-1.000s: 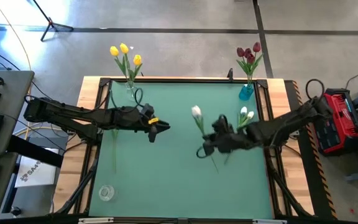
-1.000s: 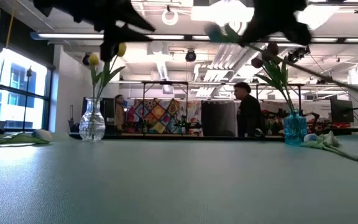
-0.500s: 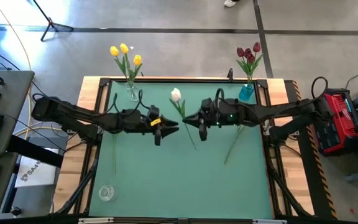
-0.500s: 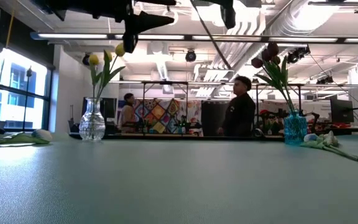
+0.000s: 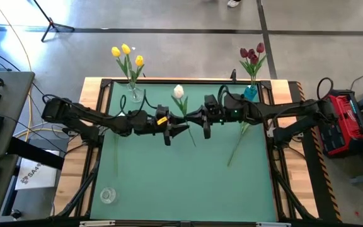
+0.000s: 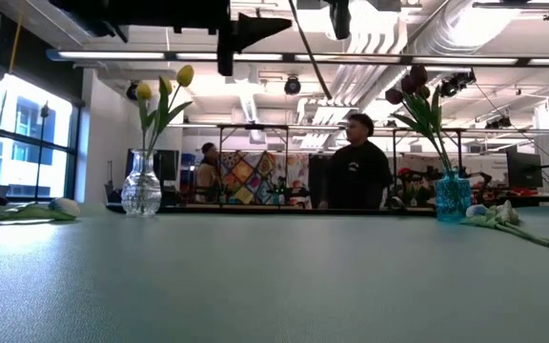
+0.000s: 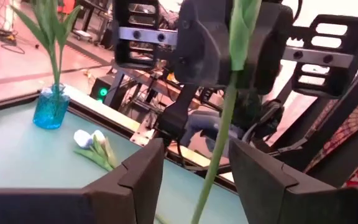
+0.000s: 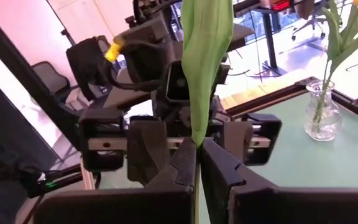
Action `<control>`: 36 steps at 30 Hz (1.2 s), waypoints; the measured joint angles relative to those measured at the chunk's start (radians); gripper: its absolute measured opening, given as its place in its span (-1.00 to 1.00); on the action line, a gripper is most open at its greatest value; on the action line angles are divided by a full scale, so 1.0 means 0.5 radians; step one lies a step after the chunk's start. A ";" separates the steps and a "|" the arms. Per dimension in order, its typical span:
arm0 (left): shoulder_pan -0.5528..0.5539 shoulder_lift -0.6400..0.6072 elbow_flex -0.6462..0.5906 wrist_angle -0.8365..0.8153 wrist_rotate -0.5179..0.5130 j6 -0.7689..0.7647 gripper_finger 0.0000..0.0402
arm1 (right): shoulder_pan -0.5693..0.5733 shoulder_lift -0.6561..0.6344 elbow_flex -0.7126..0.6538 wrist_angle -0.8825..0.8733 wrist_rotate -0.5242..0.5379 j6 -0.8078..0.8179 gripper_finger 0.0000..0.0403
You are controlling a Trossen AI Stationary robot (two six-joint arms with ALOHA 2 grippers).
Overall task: Sort flowers into vase by color
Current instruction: Put the bottom right white tulip into the bottom transparent vase
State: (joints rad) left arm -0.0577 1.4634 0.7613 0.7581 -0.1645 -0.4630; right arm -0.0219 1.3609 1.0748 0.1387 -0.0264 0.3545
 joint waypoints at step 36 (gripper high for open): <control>-0.191 -0.234 0.080 -0.567 -0.570 0.274 -1.00 | -0.060 -0.153 -0.002 0.311 0.096 -0.099 -0.23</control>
State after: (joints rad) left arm -0.1532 1.3465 0.8013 0.4744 -0.4494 -0.3259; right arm -0.0519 1.2844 1.0740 0.2941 0.0215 0.3050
